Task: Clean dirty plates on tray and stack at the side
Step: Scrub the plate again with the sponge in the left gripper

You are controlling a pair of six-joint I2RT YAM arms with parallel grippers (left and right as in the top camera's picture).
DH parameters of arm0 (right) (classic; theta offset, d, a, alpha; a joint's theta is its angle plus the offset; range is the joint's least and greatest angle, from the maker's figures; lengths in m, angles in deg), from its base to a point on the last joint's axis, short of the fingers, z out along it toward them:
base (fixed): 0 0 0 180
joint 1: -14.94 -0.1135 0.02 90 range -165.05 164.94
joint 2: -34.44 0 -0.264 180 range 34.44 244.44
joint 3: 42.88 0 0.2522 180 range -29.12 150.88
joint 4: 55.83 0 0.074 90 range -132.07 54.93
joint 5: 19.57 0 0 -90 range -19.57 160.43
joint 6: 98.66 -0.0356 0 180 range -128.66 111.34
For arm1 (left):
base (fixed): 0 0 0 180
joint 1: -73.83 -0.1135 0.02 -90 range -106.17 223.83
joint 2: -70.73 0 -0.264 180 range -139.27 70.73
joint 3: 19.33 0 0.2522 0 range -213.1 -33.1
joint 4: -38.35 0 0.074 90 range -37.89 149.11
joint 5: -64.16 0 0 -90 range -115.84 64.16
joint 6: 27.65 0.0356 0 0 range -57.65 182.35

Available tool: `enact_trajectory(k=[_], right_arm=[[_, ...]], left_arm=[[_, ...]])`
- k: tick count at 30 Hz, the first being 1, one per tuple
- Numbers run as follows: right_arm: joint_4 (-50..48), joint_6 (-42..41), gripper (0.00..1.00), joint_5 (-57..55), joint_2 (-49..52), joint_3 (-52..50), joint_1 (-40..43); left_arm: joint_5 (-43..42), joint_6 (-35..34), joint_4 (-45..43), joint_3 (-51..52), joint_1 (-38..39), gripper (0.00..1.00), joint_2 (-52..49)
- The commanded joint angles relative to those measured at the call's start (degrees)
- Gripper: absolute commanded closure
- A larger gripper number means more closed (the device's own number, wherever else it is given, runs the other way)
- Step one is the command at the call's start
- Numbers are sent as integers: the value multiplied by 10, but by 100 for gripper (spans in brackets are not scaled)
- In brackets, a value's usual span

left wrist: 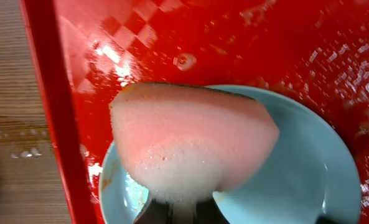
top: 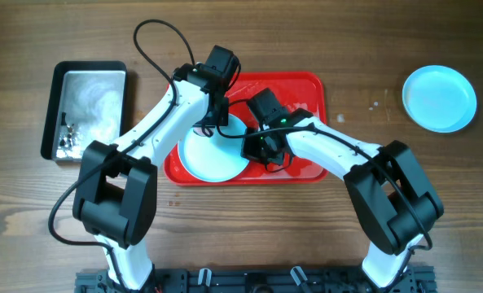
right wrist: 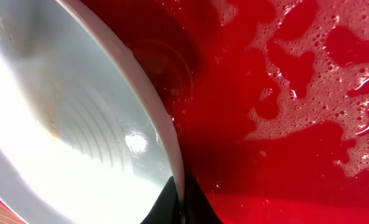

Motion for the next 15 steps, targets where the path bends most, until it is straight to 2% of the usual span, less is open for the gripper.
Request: enact_trajectory(k=[1,10,15], right_arm=[[7,10,96,-13,9,-15,-1],[7,10,96,-13,9,-15,-1],[7,10,96,-13,9,-15,-1]], left_arm=[[-38,47,-4,21,-2,96,-16],[46,57,-42,63,-5,96,-71],[102,21,3,64,-23,96,-74]])
